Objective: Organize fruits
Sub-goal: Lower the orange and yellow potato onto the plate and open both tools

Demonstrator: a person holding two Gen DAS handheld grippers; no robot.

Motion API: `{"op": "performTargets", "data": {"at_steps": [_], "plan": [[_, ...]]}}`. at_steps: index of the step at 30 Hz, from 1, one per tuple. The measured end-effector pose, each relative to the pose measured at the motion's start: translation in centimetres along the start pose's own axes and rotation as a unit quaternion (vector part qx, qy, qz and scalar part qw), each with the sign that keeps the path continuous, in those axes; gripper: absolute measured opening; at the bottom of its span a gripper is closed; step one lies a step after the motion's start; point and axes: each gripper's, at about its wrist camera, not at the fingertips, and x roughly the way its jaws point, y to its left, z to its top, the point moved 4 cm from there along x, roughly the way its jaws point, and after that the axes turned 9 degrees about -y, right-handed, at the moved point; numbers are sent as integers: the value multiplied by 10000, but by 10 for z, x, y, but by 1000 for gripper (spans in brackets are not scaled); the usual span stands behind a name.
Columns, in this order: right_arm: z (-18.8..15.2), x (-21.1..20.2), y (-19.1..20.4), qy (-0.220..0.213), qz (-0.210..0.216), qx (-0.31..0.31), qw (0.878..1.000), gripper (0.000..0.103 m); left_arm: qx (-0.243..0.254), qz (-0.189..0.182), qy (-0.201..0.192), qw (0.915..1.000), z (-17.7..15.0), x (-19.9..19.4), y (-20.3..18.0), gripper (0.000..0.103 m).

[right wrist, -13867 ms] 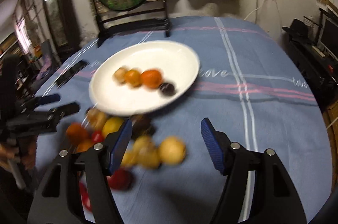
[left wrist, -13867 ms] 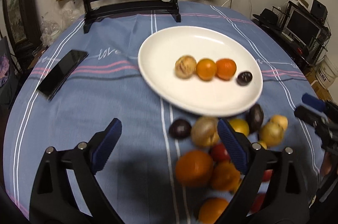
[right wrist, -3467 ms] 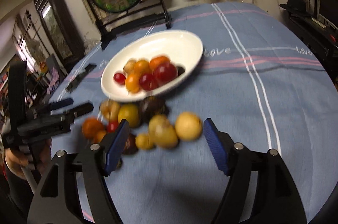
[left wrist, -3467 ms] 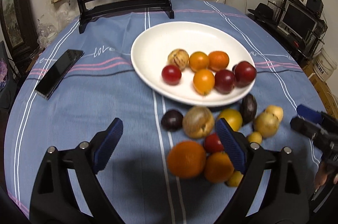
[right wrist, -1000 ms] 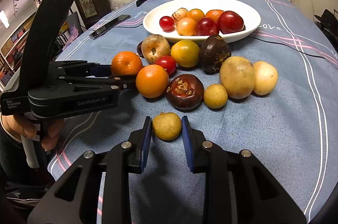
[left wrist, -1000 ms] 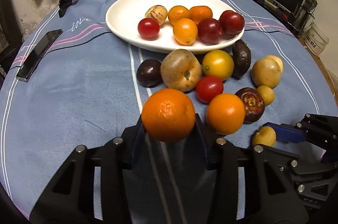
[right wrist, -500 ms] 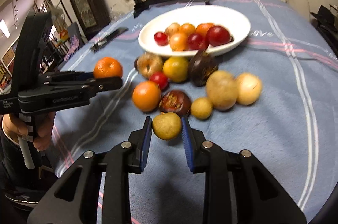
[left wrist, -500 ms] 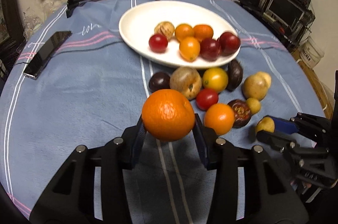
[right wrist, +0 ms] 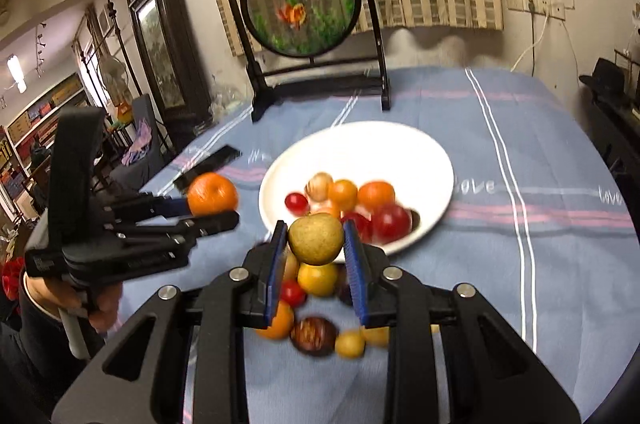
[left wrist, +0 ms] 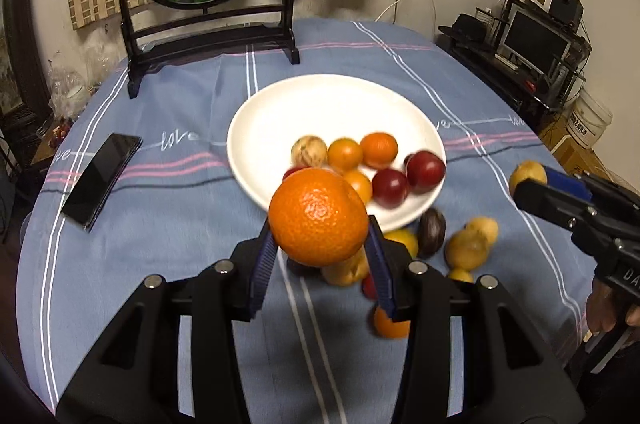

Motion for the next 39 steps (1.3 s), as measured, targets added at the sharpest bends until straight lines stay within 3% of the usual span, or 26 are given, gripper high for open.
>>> {"op": "performTargets", "data": {"at_steps": [9,18,27,29,35,38,39], "plan": [[23,53,-25,79,-252,162,9995,29,-194,228,70,9995,25,46,13,44],[15,100,-50,448,-735,186,9961,29,-225,385,309,9985,22,85,17,44],[10,135,-63,670,-977,328,9924,29,-455,276,434,9976,23,114,26,45],[10,138,-64,683,-983,399,9920,32,-530,382,302,9974,26,111,28,67],[10,123,-69,580,-952,606,9919,34,-761,500,-44,9958,38,86,36,70],[8,107,-76,461,-981,815,9908,52,-788,543,-96,9954,37,75,38,76],[7,103,-77,424,-984,869,9904,53,-795,530,-74,9954,35,71,38,76]]}}
